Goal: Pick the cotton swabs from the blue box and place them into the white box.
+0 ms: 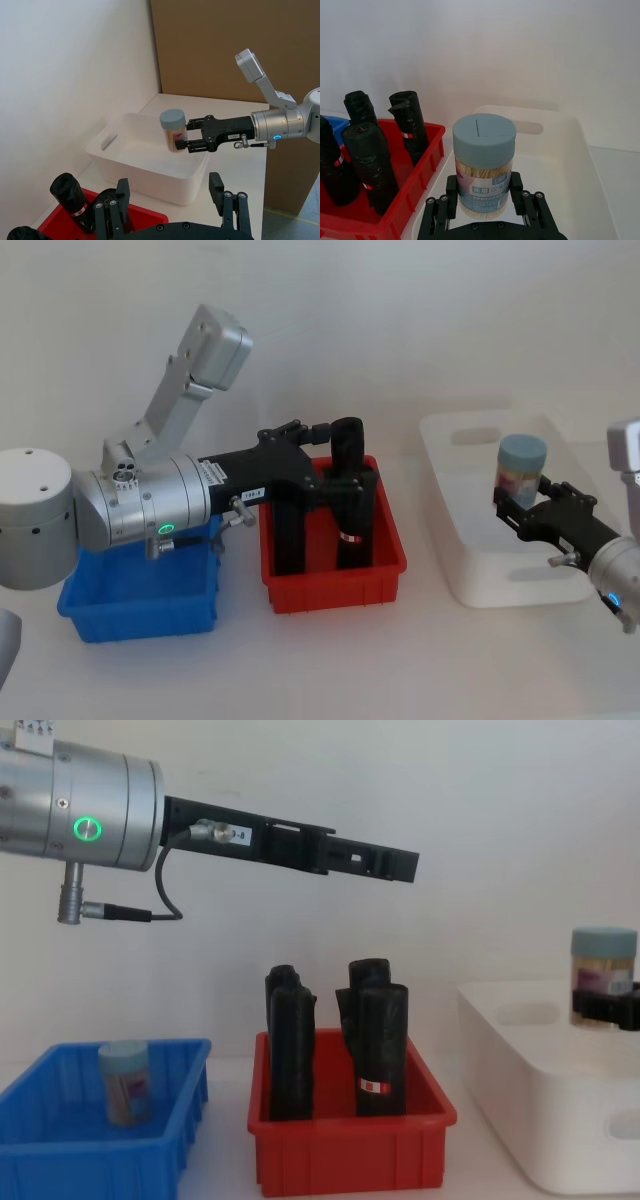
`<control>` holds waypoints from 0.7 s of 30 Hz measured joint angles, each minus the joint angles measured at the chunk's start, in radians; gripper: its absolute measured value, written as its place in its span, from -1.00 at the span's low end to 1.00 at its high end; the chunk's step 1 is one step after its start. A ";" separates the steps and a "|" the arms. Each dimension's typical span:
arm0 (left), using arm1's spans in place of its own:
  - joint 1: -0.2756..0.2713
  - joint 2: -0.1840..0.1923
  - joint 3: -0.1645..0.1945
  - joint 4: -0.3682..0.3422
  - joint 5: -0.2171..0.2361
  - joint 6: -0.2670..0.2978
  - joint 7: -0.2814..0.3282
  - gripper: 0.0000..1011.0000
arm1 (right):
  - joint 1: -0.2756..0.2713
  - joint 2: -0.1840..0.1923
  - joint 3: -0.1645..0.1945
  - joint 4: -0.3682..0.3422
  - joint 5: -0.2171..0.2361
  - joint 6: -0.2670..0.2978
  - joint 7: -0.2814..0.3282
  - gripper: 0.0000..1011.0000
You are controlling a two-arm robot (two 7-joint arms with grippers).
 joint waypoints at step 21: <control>0.000 0.000 0.000 0.000 0.000 0.000 0.000 0.99 | 0.064 -0.039 -0.020 0.109 0.014 0.060 0.040 0.90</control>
